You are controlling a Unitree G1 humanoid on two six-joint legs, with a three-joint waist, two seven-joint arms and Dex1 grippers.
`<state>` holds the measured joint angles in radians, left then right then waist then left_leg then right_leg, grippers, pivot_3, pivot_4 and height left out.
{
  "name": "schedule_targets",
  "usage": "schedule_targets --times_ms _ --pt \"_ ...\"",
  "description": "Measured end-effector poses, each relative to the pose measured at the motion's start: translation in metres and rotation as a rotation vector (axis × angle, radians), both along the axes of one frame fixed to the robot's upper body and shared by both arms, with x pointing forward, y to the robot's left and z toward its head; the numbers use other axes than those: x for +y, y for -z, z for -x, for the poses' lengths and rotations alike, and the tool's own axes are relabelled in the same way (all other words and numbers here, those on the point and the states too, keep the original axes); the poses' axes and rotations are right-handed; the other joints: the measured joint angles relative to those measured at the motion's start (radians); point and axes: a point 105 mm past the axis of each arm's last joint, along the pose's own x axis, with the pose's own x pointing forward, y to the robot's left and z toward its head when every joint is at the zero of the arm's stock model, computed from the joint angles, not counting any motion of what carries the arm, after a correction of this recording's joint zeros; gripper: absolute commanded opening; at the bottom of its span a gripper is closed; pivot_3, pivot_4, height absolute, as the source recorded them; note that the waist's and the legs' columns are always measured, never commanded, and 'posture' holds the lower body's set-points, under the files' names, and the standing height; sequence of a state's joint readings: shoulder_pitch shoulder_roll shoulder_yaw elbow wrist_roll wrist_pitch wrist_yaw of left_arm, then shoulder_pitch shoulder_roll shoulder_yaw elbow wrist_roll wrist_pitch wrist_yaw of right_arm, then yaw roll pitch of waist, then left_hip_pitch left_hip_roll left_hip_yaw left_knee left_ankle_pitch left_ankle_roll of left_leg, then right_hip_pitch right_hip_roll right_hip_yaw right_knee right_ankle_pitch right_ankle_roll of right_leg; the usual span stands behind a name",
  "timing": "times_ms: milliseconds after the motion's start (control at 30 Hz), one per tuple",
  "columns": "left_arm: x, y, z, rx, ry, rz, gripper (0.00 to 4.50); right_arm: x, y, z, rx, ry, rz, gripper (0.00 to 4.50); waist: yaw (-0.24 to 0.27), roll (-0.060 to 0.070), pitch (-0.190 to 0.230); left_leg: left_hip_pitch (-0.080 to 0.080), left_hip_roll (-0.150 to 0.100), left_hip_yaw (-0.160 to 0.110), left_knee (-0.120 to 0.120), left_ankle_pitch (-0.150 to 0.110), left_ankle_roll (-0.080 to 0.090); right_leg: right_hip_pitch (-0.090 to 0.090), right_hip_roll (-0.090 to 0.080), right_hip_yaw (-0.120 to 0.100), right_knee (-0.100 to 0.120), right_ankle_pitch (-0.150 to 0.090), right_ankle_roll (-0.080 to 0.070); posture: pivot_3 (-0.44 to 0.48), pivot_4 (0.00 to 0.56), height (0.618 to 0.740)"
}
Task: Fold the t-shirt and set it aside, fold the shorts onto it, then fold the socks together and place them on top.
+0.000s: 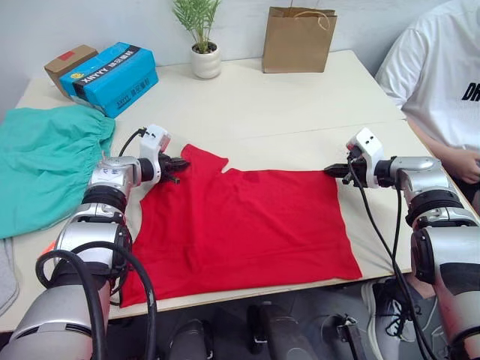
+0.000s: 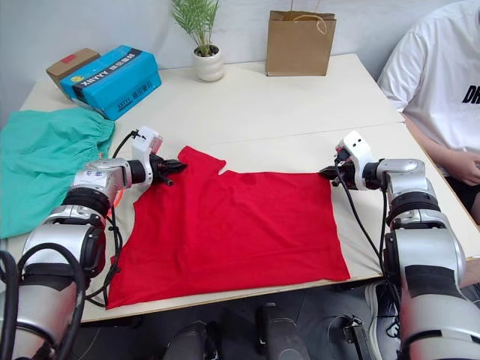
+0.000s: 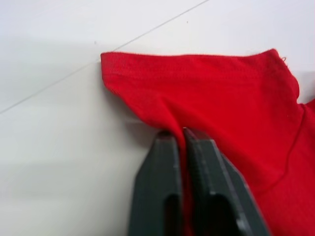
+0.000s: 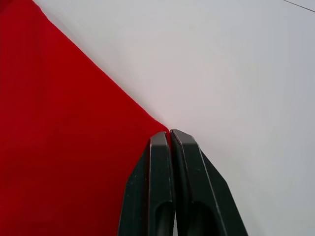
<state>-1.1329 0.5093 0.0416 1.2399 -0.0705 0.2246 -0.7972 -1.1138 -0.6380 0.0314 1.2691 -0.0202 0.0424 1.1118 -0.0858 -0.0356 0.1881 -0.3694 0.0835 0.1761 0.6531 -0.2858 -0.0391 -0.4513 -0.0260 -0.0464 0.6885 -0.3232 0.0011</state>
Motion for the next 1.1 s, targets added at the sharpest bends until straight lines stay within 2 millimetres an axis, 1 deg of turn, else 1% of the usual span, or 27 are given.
schedule_targets --times_ms 200,333,433,600,667,833,933,1100 --pt "0.002 0.000 0.000 -0.039 0.004 0.001 0.02 -0.001 -0.004 -0.001 -0.050 -0.002 -0.007 0.00 0.001 0.000 0.000 0.000 0.000 0.000 0.000 0.000 0.000 0.000 0.000 0.000 0.000 0.000 0.000 0.000 0.150 0.740" --pt "0.004 -0.010 0.000 -0.085 0.005 0.043 0.02 -0.001 -0.003 0.002 -0.077 -0.022 -0.049 0.00 0.002 0.000 0.000 0.000 0.000 0.000 0.000 0.000 0.000 0.000 0.000 0.000 0.000 0.000 0.000 0.000 0.150 0.740" --pt "0.007 -0.015 0.001 -0.110 0.013 0.069 0.02 -0.001 -0.009 0.004 -0.108 -0.043 -0.071 0.00 0.000 0.000 0.000 0.000 0.000 0.000 0.000 0.000 0.000 0.000 0.000 0.000 0.000 0.000 0.000 0.000 0.150 0.740" --pt "0.011 -0.018 0.007 -0.137 0.048 0.091 0.02 -0.004 -0.018 0.008 -0.158 -0.078 -0.101 0.00 0.001 0.000 0.000 0.000 0.000 0.000 0.000 0.000 0.000 0.000 0.000 0.000 0.000 0.000 0.000 0.000 0.150 0.740" --pt "0.013 -0.022 0.010 -0.159 0.066 0.093 0.02 -0.004 -0.017 0.011 -0.165 -0.096 -0.113 0.00 0.001 0.000 0.000 0.000 0.000 0.000 0.000 0.000 0.000 0.000 0.000 0.000 0.000 0.000 0.000 0.000 0.150 0.740" --pt "0.014 -0.036 0.017 -0.228 0.108 0.107 0.02 -0.012 -0.012 0.018 -0.179 -0.098 -0.133 0.00 0.002 0.000 0.000 0.000 0.000 0.000 0.001 0.000 0.000 0.000 0.000 0.000 0.001 0.000 0.000 0.000 0.150 0.740" --pt "0.014 -0.036 0.020 -0.247 0.118 0.100 0.02 -0.015 -0.011 0.022 -0.189 -0.101 -0.146 0.00 0.001 0.000 0.000 0.000 0.001 -0.001 0.001 0.000 0.000 0.000 0.000 0.000 0.001 0.000 0.000 0.000 0.150 0.740" --pt "0.017 -0.037 0.026 -0.268 0.119 0.105 0.02 -0.015 -0.016 0.027 -0.231 -0.123 -0.176 0.00 0.002 0.000 0.000 0.001 0.001 -0.001 0.001 0.000 0.000 0.001 0.000 0.000 0.001 0.000 0.000 0.000 0.150 0.740"
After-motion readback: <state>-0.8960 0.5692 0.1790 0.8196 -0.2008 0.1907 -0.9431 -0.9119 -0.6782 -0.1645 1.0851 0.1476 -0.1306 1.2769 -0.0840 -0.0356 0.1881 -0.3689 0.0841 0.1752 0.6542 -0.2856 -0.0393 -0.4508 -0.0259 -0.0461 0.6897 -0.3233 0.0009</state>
